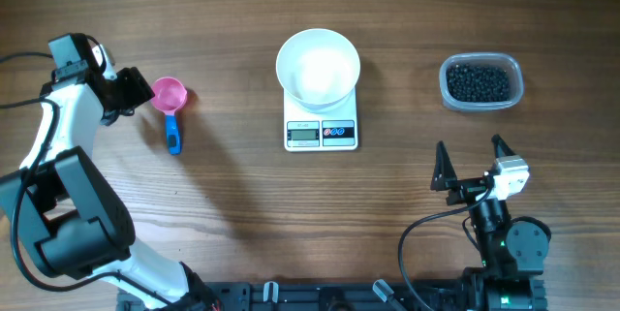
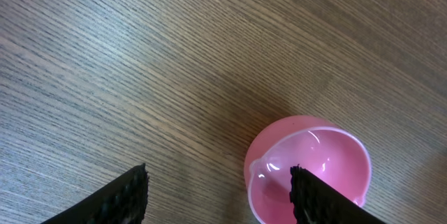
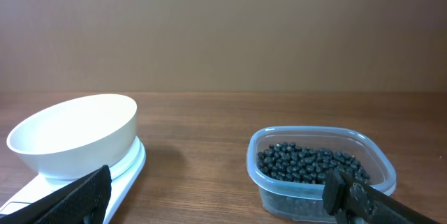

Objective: Scoop item into bowl and weigh 150g on scale
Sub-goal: 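Move the left gripper to the pink scoop and grasp its blue handle, then lift the pink scoop with the left gripper toward the scale center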

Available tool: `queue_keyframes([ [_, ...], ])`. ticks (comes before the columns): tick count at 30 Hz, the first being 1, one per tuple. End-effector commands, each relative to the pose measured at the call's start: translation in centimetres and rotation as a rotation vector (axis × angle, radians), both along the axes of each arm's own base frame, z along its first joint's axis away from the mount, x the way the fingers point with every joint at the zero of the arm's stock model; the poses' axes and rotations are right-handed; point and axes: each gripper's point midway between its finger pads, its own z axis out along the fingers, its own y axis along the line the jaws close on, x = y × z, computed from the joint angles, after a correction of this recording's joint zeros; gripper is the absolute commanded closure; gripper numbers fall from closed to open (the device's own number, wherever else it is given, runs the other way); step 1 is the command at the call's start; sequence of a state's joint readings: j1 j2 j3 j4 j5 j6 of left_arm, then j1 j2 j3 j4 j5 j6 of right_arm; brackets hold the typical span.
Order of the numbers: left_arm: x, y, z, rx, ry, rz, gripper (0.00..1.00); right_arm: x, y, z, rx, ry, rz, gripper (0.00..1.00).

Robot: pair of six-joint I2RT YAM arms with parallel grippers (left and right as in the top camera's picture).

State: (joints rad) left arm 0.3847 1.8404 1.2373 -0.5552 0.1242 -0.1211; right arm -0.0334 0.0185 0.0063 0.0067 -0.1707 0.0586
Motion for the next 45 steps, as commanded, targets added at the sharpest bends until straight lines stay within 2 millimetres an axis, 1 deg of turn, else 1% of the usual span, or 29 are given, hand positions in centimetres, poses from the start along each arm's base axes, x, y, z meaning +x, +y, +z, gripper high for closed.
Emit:
queue_keyframes([
  [1,0.4,0.1,0.2,0.006,-0.008,-0.001,0.30,0.0,-0.2,0.1,0.001,-0.005,-0.014,0.00],
  [5,0.5,-0.1,0.2,0.006,-0.008,-0.008,0.31,0.0,-0.2,0.1,0.001,-0.004,-0.014,0.00],
  [7,0.5,-0.1,0.2,0.005,-0.008,-0.008,0.35,0.0,-0.2,0.1,0.001,-0.005,-0.014,0.00],
  [9,0.5,-0.1,0.2,0.005,-0.008,-0.009,0.38,0.0,-0.2,0.1,0.001,-0.004,-0.014,0.00],
  [17,0.6,-0.1,0.2,0.010,-0.014,-0.020,0.38,0.0,-0.2,0.1,0.001,-0.004,-0.014,0.00],
  [19,1.2,-1.2,0.1,-0.017,-0.039,-0.097,0.38,0.0,-0.2,0.1,0.001,-0.005,-0.014,0.00],
  [23,1.5,-2.2,-0.9,-0.034,-0.029,-0.145,0.39,0.0,-0.2,0.1,0.001,-0.004,-0.014,0.00],
  [27,1.6,-3.1,-2.7,-0.049,0.004,-0.164,0.41,0.0,-0.2,0.1,0.001,-0.004,-0.014,0.00],
  [33,1.5,-3.6,-5.1,-0.068,0.047,-0.171,0.48,0.0,-0.2,0.1,0.001,-0.005,-0.014,0.00],
  [34,1.5,-3.6,-5.3,-0.072,0.049,-0.172,0.50,0.0,-0.2,0.1,0.001,-0.005,-0.014,0.00],
  [36,1.6,-3.6,-5.3,-0.071,0.046,-0.171,0.60,0.0,-0.2,0.1,0.001,-0.005,-0.014,0.00],
  [37,1.7,-3.5,-5.3,-0.068,0.040,-0.171,0.67,0.0,-0.2,0.1,0.001,-0.005,-0.014,0.00],
  [41,2.1,-3.4,-5.1,-0.063,0.025,-0.168,0.85,0.0,-0.2,0.1,0.001,-0.004,-0.014,0.00],
  [42,2.1,-3.4,-5.1,-0.062,0.021,-0.167,0.94,0.0,-0.2,0.1,0.001,-0.005,-0.014,0.00],
  [43,2.2,-3.4,-5.1,-0.063,0.021,-0.165,0.96,0.0,-0.2,0.1,0.001,-0.004,-0.014,0.00],
  [45,2.3,-3.3,-4.6,-0.072,0.012,-0.136,0.96,0.0,-0.2,0.1,0.001,-0.004,-0.014,0.00],
])
